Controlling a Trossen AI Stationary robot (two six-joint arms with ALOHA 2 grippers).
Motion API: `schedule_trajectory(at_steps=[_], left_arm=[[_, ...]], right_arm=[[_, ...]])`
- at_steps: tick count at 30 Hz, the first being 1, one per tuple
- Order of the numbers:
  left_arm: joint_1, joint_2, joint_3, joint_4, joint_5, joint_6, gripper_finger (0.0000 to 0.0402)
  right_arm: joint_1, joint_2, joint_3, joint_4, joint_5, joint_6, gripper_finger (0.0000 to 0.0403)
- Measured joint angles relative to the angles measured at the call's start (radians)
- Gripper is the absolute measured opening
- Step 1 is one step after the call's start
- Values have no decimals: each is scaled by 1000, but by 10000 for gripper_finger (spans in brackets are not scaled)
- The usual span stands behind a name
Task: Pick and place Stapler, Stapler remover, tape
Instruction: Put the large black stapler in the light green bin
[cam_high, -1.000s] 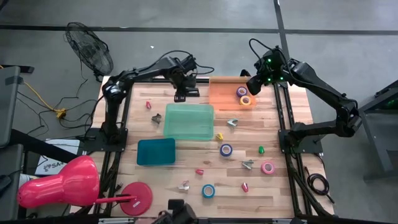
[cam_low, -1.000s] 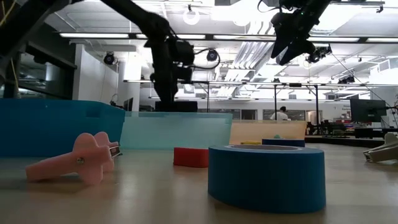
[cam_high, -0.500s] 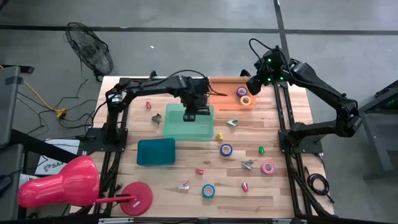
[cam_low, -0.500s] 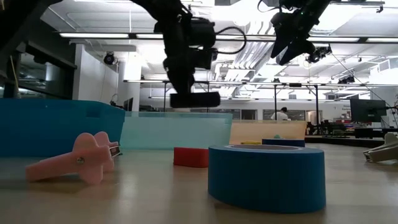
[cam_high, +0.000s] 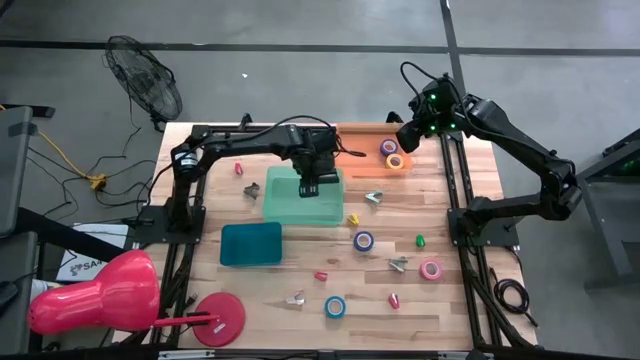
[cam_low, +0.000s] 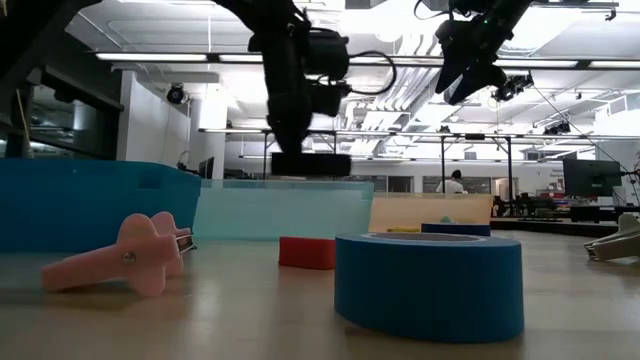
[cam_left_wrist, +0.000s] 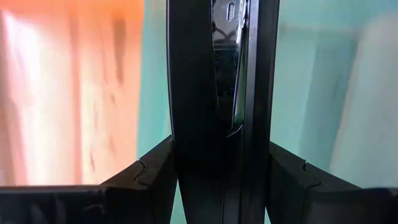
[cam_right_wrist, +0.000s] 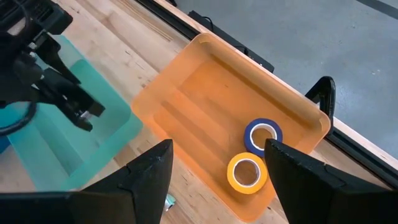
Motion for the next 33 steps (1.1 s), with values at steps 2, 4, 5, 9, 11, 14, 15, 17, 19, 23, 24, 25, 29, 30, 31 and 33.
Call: schedule_trajectory(at_steps=[2, 4, 5, 9, 11, 14, 15, 17, 19, 23, 24, 25, 29, 30, 31, 33], left_arm=[[-2, -11, 0, -53, 1, -20, 173], [-8, -17, 2, -102, 1, -35, 173], [-8, -17, 1, -132, 0, -39, 173], [-14, -17, 0, -117, -14, -40, 173], [-14, -17, 0, -97, -19, -40, 173], [-19, -5, 1, -31, -18, -26, 173], [-20, 3, 1, -16, -19, -21, 173], [-20, 24, 1, 2, -16, 3, 173], [-21, 45, 1, 16, -14, 27, 173], [-20, 84, 1, 16, -22, 67, 173], [-20, 88, 1, 22, -25, 74, 173], [-20, 92, 1, 33, -24, 80, 173], [-20, 97, 1, 63, -21, 108, 173], [-20, 97, 1, 68, -21, 114, 173], [-20, 97, 1, 71, -21, 120, 173], [-20, 97, 1, 69, -20, 131, 173]], right_arm=[[0, 0, 0, 0, 0, -2, 245], [0, 0, 0, 0, 0, -3, 245], [0, 0, 0, 0, 0, -3, 245], [0, 0, 0, 0, 0, -6, 245], [0, 0, 0, 0, 0, -6, 245], [0, 0, 0, 0, 0, -6, 245], [0, 0, 0, 0, 0, -6, 245], [0, 0, 0, 0, 0, -6, 245], [0, 0, 0, 0, -2, -9, 245], [0, 0, 0, 0, -8, -17, 245], [0, 0, 0, 0, -8, -17, 245], [0, 0, 0, 0, -8, -18, 245], [0, 0, 0, 0, -9, -18, 245], [0, 0, 0, 0, -11, -18, 245], [0, 0, 0, 0, -12, -17, 245], [0, 0, 0, 0, -16, -18, 245]])
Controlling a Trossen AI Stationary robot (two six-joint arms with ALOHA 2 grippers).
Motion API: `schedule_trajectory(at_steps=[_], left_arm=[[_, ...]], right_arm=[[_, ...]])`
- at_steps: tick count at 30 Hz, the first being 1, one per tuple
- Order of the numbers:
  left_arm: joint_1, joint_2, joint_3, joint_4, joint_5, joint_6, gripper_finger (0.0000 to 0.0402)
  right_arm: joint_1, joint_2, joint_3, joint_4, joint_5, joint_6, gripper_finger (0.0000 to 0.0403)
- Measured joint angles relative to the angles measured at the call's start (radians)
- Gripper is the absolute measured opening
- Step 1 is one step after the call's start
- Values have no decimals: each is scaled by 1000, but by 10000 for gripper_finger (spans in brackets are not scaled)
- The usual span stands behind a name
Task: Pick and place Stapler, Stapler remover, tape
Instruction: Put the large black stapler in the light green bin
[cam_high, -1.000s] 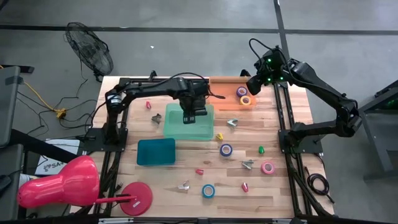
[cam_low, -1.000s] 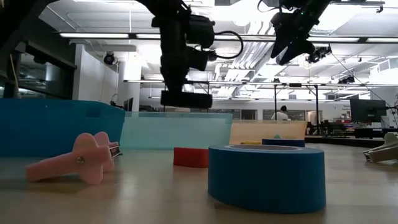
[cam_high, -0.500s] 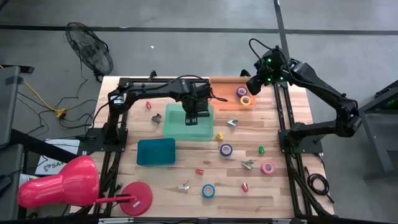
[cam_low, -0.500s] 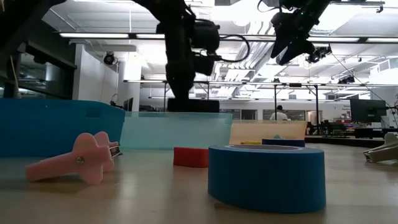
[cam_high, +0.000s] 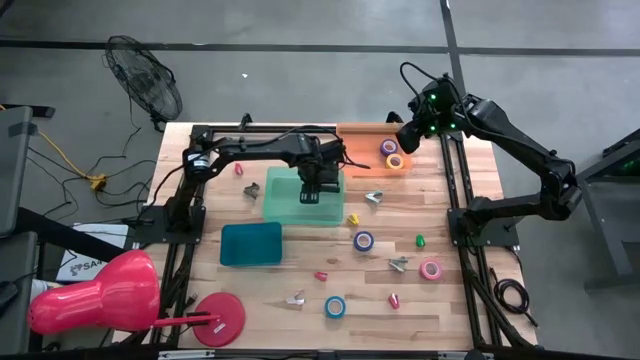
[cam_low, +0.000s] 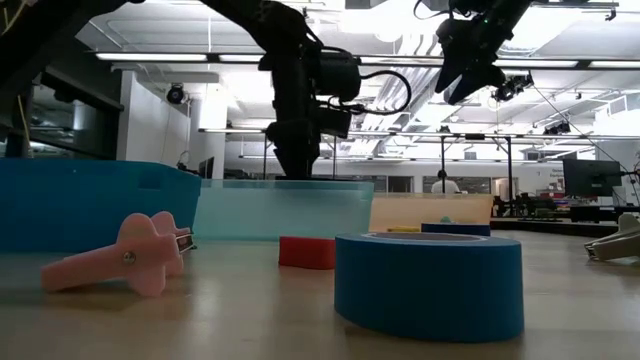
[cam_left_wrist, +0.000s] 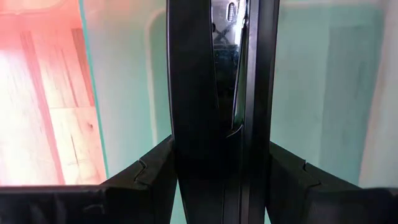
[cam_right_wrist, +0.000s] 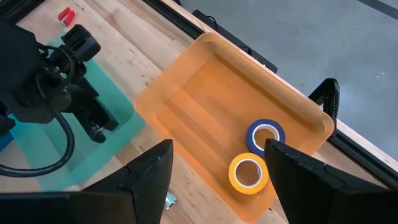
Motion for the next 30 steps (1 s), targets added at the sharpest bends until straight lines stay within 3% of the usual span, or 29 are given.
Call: schedule_trajectory(at_steps=[23, 30], left_arm=[[1, 63, 0, 32, -48, -8, 174], [0, 63, 0, 31, -51, -9, 285]], right_arm=[[0, 0, 0, -7, -4, 11, 245], [0, 0, 0, -9, -4, 11, 245]])
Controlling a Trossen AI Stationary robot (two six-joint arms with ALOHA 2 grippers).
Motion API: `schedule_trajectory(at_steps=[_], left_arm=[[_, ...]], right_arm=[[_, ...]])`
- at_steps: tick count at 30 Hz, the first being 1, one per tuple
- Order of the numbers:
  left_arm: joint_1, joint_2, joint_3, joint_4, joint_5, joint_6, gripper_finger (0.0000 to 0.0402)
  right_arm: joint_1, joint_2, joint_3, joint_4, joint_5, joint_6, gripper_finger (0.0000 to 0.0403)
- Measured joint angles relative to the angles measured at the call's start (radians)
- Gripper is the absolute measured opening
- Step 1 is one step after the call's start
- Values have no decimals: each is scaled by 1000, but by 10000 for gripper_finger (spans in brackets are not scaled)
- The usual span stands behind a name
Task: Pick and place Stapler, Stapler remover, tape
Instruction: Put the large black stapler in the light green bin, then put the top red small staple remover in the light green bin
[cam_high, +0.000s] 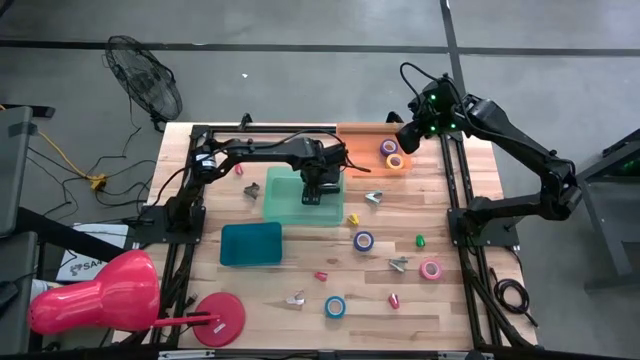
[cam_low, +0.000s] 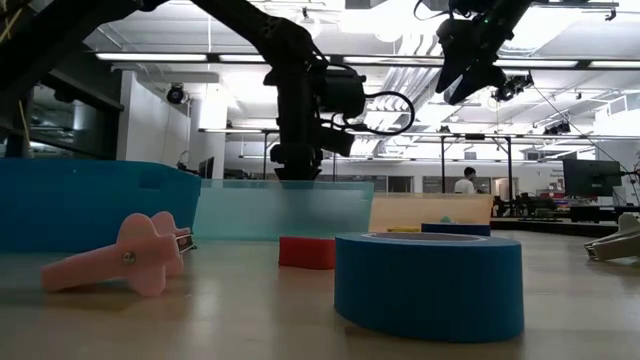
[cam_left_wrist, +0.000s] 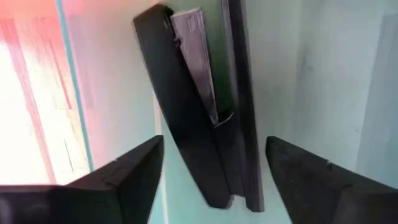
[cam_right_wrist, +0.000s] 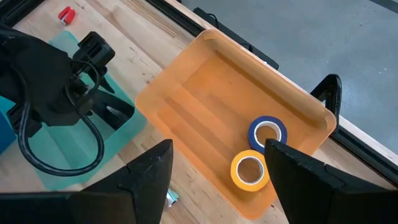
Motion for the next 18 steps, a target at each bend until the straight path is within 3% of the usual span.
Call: schedule_trajectory(at_steps=[6, 18], left_arm=[[0, 0, 0, -13, -7, 0, 306], [0, -86, 0, -136, -77, -142, 267]], right_arm=[[0, 0, 0, 0, 0, -4, 245], [0, 0, 0, 0, 0, -7, 245]])
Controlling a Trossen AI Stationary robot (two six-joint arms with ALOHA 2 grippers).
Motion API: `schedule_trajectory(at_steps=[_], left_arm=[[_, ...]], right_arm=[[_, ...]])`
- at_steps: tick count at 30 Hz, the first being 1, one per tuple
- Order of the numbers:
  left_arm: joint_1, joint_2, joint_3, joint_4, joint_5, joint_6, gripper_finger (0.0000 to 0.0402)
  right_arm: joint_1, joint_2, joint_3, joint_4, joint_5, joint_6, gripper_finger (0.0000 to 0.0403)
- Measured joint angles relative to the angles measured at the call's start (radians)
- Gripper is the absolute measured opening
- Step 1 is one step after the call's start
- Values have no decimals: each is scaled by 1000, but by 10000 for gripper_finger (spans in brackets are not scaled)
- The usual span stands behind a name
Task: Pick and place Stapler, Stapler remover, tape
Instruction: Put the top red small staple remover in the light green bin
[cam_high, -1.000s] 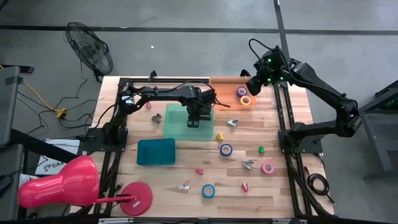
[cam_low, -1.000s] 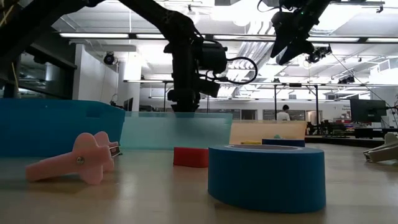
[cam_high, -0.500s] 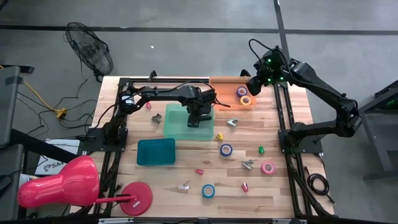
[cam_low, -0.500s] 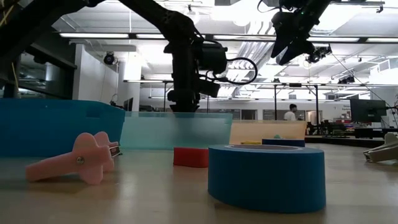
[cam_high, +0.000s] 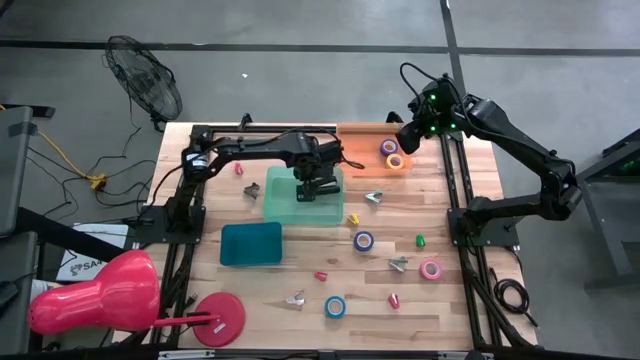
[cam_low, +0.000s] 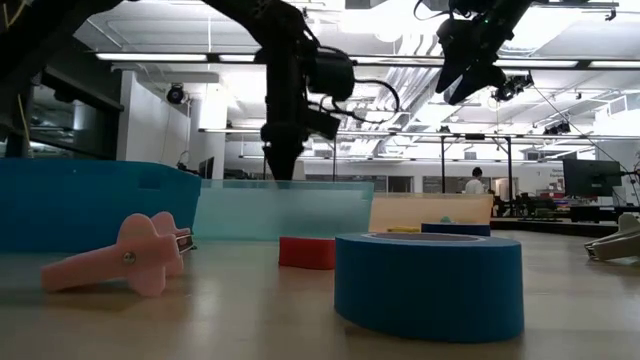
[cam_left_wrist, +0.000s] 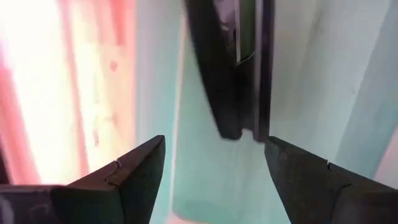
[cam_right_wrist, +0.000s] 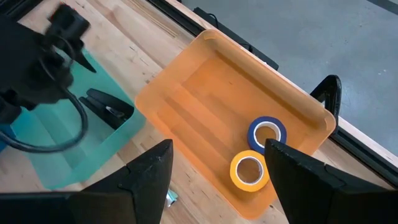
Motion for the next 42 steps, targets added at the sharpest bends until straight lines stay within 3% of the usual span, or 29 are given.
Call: schedule_trajectory(at_steps=[8, 17, 28, 38, 42], left_arm=[[18, -72, 0, -60, -101, -114, 247], [152, -123, 0, -154, -105, -341, 243], [275, -140, 0, -259, -241, -556, 242], [335, -140, -7, -271, -245, -581, 243], [334, -187, -113, -215, -236, -607, 243]], right_arm=[[0, 0, 0, 0, 0, 0, 245], [0, 0, 0, -6, 0, 0, 245], [0, 0, 0, -9, 0, 7, 245], [0, 0, 0, -10, 0, 15, 245], [0, 0, 0, -11, 1, 15, 245]])
